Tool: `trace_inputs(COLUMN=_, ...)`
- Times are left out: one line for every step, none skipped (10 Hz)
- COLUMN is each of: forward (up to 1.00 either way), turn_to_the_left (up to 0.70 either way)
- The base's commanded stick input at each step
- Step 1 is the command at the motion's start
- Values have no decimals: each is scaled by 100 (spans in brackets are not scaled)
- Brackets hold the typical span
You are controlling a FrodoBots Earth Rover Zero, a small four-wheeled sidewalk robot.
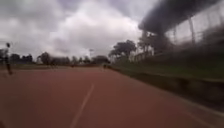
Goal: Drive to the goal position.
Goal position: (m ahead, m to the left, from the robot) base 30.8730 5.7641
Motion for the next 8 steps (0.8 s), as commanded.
trace_inputs(forward=85, turn_to_the_left=1)
trace_inputs(forward=85, turn_to_the_left=1)
trace_inputs(forward=85, turn_to_the_left=1)
trace_inputs(forward=85, turn_to_the_left=1)
trace_inputs(forward=85, turn_to_the_left=1)
trace_inputs(forward=85, turn_to_the_left=1)
trace_inputs(forward=85, turn_to_the_left=1)
trace_inputs(forward=85, turn_to_the_left=1)
